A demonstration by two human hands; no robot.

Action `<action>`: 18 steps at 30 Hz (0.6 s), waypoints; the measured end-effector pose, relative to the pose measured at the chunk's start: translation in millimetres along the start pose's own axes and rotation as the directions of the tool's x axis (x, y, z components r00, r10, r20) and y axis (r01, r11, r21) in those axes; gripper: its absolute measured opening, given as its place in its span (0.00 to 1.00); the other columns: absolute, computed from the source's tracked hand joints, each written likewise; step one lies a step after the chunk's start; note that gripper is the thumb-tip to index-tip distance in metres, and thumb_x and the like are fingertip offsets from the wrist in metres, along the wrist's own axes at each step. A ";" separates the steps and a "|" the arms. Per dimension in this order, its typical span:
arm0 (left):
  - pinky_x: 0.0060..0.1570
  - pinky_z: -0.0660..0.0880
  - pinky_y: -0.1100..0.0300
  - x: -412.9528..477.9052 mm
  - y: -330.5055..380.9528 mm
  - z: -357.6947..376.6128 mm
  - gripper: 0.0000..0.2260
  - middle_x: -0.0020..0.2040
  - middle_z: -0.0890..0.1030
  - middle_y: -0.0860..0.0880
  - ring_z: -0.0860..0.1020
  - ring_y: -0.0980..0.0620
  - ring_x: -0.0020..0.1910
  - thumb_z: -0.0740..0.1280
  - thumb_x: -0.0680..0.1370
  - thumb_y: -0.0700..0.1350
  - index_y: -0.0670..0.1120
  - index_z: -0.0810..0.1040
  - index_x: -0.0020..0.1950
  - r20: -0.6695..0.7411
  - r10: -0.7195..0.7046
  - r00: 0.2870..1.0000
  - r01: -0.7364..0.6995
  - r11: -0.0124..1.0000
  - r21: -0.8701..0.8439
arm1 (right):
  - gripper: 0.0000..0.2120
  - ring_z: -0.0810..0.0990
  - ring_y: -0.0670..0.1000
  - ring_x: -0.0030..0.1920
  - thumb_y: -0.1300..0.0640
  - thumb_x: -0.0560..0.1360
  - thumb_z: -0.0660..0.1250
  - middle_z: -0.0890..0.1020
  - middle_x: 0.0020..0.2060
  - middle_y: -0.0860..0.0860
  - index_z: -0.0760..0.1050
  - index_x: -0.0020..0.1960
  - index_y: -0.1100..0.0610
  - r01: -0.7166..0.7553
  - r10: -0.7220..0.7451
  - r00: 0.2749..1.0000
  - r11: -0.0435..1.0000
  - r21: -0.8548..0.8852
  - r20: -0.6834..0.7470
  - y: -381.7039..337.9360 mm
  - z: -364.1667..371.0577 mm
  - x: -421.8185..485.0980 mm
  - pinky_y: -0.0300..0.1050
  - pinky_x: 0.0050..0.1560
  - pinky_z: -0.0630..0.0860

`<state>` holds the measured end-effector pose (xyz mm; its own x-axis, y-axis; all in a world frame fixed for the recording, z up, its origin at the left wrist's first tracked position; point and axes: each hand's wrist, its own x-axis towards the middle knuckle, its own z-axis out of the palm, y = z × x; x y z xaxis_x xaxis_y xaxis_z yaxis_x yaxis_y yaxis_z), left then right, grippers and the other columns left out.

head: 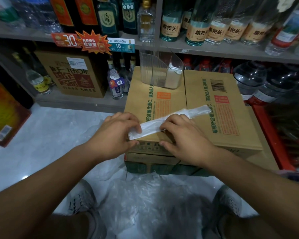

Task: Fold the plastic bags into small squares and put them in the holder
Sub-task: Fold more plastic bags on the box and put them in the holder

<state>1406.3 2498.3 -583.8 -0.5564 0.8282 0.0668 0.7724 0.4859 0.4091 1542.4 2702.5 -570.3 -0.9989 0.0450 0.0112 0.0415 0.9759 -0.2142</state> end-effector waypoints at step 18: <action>0.57 0.79 0.48 8.4 31.6 -13.6 0.09 0.52 0.84 0.48 0.82 0.50 0.55 0.77 0.74 0.44 0.46 0.79 0.50 -0.050 -0.114 0.992 0.044 0.700 -0.713 | 0.04 0.75 0.50 0.51 0.54 0.79 0.69 0.78 0.47 0.48 0.80 0.51 0.52 0.006 0.066 0.971 0.955 0.297 -0.231 -19.2 3.9 9.2 0.51 0.51 0.76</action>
<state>1421.9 2516.8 -557.9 -0.6551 0.7527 0.0652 0.2974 0.1776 0.9381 1532.4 2683.4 -569.9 -0.9622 0.1573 0.2223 0.0276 0.8685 -0.4949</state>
